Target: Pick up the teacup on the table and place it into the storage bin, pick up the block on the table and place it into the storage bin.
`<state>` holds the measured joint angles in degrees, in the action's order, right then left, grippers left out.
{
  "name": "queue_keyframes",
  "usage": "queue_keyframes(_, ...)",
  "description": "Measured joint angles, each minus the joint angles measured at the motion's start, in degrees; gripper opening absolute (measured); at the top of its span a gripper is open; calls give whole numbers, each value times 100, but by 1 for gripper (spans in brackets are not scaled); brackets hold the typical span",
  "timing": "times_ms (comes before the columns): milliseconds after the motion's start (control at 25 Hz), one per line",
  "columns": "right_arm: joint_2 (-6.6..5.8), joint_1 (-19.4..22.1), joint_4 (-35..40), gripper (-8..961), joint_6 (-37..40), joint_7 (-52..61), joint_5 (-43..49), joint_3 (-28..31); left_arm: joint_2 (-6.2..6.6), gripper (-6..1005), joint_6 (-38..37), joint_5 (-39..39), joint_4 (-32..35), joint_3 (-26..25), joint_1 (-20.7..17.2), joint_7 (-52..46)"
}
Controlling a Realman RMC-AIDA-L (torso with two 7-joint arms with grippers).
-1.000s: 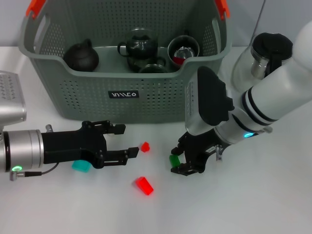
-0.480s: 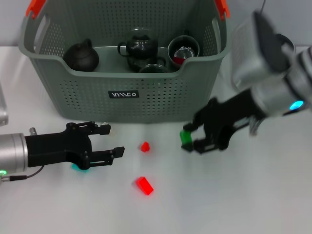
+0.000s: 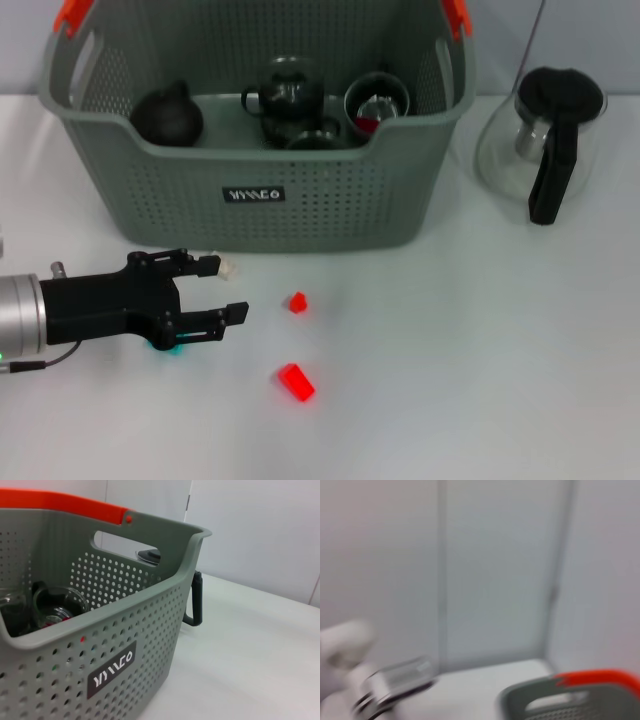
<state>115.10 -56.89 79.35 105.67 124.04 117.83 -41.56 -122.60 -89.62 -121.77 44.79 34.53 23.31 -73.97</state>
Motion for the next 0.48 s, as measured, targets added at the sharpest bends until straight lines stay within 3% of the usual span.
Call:
queue_keyframes(280, -471, -405, -1689, 522, -1971, -108, 348, -526, 9, 750, -36, 10, 17, 2, 20, 5)
queue_keyframes(400, -604, -491, -2301, 547, -2364, -164, 523, -812, 9, 750, -38, 3, 17, -2, -1, 6)
queue_keyframes(480, -616, -508, -2545, 563, -2567, -218, 702, -916, 9, 750, -41, 3, 17, -34, -18, 5)
